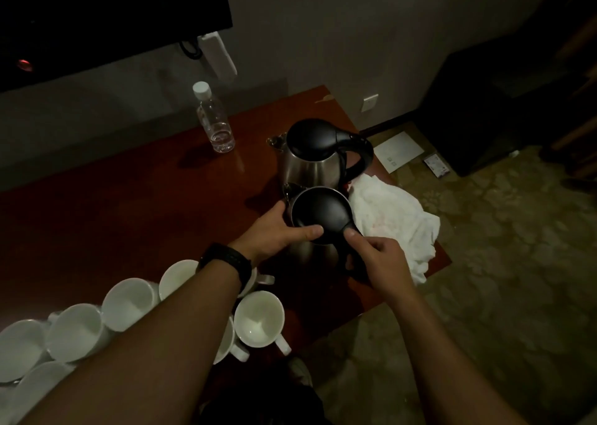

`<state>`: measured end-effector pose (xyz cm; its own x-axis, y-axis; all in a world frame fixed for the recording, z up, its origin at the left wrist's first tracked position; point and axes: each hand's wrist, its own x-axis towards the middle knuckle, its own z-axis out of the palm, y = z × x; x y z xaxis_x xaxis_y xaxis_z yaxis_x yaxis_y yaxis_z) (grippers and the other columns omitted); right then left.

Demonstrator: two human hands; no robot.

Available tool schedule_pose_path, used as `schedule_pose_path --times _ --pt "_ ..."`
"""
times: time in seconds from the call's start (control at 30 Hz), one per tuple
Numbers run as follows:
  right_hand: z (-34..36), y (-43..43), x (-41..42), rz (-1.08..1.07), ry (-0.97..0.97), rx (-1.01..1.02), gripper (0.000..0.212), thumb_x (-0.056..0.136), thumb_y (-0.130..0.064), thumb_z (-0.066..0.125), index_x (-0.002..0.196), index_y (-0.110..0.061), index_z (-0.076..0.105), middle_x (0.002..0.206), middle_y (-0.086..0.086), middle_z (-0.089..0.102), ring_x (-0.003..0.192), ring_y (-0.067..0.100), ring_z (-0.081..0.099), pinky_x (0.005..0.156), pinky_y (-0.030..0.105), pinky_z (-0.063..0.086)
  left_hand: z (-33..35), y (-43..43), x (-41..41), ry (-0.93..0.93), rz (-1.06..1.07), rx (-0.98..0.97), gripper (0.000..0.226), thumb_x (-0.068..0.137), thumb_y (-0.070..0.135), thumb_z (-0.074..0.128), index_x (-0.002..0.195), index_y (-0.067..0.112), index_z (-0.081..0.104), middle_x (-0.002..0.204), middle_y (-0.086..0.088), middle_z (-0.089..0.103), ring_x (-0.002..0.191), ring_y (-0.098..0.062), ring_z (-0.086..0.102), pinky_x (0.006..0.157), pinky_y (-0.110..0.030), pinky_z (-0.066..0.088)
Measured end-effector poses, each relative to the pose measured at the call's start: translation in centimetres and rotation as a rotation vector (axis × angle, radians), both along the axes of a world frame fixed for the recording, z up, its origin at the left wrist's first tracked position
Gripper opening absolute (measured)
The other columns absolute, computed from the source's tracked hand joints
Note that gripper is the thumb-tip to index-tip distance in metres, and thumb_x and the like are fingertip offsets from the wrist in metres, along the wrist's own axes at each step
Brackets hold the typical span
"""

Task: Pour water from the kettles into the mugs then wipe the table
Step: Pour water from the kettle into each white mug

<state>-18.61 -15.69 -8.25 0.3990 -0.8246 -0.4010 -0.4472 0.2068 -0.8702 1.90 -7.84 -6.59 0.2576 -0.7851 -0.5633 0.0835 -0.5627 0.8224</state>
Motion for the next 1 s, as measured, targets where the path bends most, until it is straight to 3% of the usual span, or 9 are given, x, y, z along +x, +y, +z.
schedule_pose_path --times 0.13,0.33,0.53,0.7,0.83,1.0 --pt "-1.3 0.1 0.5 -0.042 -0.069 -0.051 0.059 0.072 -0.072 0.064 0.056 -0.015 0.068 0.045 0.006 0.057 0.040 0.015 0.052 0.045 0.028 0.040 -0.9 0.0 -0.5 0.049 0.042 -0.032 0.103 0.059 0.043 0.086 0.150 0.026 0.039 0.139 0.006 0.059 0.127 -0.013 0.056 0.099 -0.026 0.046" --pt "-2.5 0.2 0.5 -0.086 -0.121 -0.109 0.055 0.072 -0.070 0.067 0.055 -0.017 0.068 0.042 0.004 0.053 0.039 0.016 0.049 0.050 0.034 0.039 -1.0 0.3 -1.0 0.050 0.090 -0.097 0.097 0.061 0.043 0.085 0.147 0.030 0.043 0.132 0.012 0.062 0.118 -0.004 0.060 0.087 -0.018 0.050" --pt "-1.1 1.1 0.4 -0.109 -0.196 -0.176 0.049 0.074 -0.063 0.067 0.055 -0.018 0.067 0.044 0.004 0.054 0.040 0.014 0.047 0.047 0.030 0.038 -0.3 0.8 -1.2 0.022 0.084 -0.180 0.095 0.059 0.046 0.094 0.142 0.038 0.048 0.134 0.014 0.063 0.124 -0.006 0.061 0.096 -0.024 0.053" --pt "1.7 1.9 -0.4 -0.116 -0.242 -0.200 0.049 0.073 -0.062 0.067 0.051 -0.019 0.064 0.043 0.003 0.053 0.041 0.014 0.047 0.048 0.030 0.036 1.6 1.7 -1.7 -0.018 0.085 -0.235 0.098 0.056 0.057 0.086 0.144 0.041 0.045 0.146 0.007 0.054 0.133 -0.016 0.055 0.109 -0.044 0.050" --pt "4.0 3.3 -1.3 -0.123 -0.247 -0.148 0.050 0.068 -0.065 0.069 0.044 -0.022 0.060 0.042 0.002 0.052 0.038 0.011 0.046 0.042 0.022 0.036 3.4 3.2 -3.1 0.052 0.140 -0.285 0.083 0.060 0.049 0.086 0.135 0.040 0.051 0.135 0.010 0.065 0.124 -0.010 0.063 0.096 -0.030 0.057" --pt "6.2 5.3 -3.0 -0.086 -0.279 -0.138 0.049 0.068 -0.063 0.070 0.042 -0.022 0.058 0.041 0.000 0.047 0.037 0.011 0.042 0.041 0.020 0.034 5.1 5.6 -4.9 0.038 0.155 -0.304 0.078 0.065 0.045 0.087 0.135 0.039 0.052 0.130 0.016 0.068 0.121 -0.005 0.064 0.094 -0.027 0.057"
